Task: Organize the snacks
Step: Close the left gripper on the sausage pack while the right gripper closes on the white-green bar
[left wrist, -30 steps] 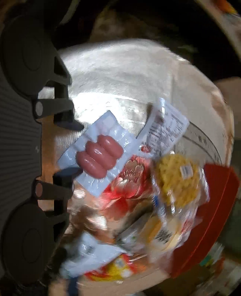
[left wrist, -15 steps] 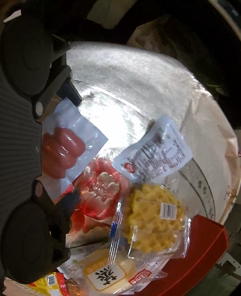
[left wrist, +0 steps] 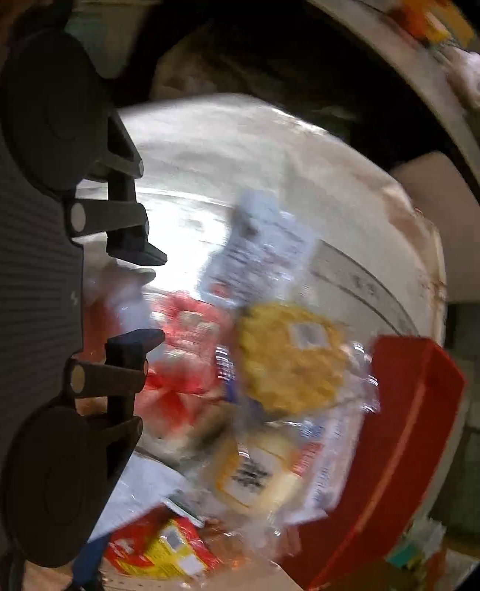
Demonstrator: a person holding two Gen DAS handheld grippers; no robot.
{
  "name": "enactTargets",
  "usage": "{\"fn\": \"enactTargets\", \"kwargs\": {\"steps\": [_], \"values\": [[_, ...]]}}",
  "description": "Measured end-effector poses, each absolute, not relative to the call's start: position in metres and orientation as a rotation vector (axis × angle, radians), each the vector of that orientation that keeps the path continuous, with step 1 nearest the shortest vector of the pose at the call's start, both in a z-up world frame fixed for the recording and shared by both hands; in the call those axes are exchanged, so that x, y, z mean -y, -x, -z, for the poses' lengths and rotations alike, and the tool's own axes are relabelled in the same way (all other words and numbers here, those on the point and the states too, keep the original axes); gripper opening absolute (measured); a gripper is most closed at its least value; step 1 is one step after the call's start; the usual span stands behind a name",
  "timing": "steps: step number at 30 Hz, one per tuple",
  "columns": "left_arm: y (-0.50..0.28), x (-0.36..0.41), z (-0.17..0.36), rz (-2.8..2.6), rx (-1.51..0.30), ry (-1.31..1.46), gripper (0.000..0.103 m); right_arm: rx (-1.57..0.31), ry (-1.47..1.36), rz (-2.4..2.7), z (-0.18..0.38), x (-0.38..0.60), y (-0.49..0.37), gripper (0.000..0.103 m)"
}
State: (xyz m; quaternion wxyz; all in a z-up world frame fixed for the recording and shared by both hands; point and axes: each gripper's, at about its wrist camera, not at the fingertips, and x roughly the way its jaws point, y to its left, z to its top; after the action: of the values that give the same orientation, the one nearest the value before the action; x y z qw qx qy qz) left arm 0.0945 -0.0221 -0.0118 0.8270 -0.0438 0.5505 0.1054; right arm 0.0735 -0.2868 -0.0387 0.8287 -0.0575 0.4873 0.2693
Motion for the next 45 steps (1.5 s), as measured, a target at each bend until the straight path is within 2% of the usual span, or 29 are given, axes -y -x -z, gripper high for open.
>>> {"fn": "enactTargets", "kwargs": {"steps": [1,3,4,5,9,10,11,18,19,20,23,27,36,45], "values": [[-0.096,0.02,0.009,-0.237,-1.159,0.104,0.035,-1.04,0.131,-0.568,0.041,0.285,-0.074,0.056],[-0.091,0.012,0.008,-0.227,-1.17,0.154,0.055,-1.05,0.147,-0.566,0.045,0.282,-0.075,0.056],[-0.087,0.009,0.01,-0.226,-1.174,0.177,0.068,-1.054,0.148,-0.564,0.047,0.282,-0.076,0.056],[-0.081,0.005,0.013,-0.237,-1.181,0.197,0.071,-1.055,0.146,-0.564,0.048,0.282,-0.076,0.056],[-0.053,0.003,0.039,-0.287,-1.231,0.292,0.073,-1.051,0.136,-0.562,0.047,0.283,-0.077,0.056],[-0.048,0.007,0.044,-0.313,-1.24,0.33,0.079,-1.048,0.134,-0.562,0.046,0.283,-0.078,0.056],[-0.046,0.011,0.047,-0.341,-1.23,0.358,0.08,-1.046,0.131,-0.561,0.045,0.284,-0.078,0.056],[-0.078,0.053,0.039,-0.339,-1.176,0.183,0.079,-1.037,0.08,-0.542,0.04,0.305,-0.077,0.056],[-0.078,0.055,0.043,-0.345,-1.191,0.186,0.069,-1.035,0.076,-0.536,0.039,0.307,-0.078,0.056],[-0.077,0.052,0.051,-0.36,-1.225,0.202,0.064,-1.032,0.073,-0.534,0.038,0.309,-0.078,0.056],[-0.067,0.045,0.058,-0.337,-1.22,0.241,0.063,-1.027,0.068,-0.54,0.037,0.31,-0.079,0.056],[-0.074,0.028,0.05,-0.317,-1.244,0.292,0.061,-1.028,0.076,-0.541,0.037,0.307,-0.079,0.056],[-0.067,0.011,0.001,-0.154,-1.132,0.314,0.06,-0.991,0.017,-0.563,0.019,0.305,-0.075,0.052],[-0.055,-0.003,-0.017,-0.029,-1.076,0.417,0.06,-0.922,-0.053,-0.55,-0.007,0.313,-0.064,0.048]]}}
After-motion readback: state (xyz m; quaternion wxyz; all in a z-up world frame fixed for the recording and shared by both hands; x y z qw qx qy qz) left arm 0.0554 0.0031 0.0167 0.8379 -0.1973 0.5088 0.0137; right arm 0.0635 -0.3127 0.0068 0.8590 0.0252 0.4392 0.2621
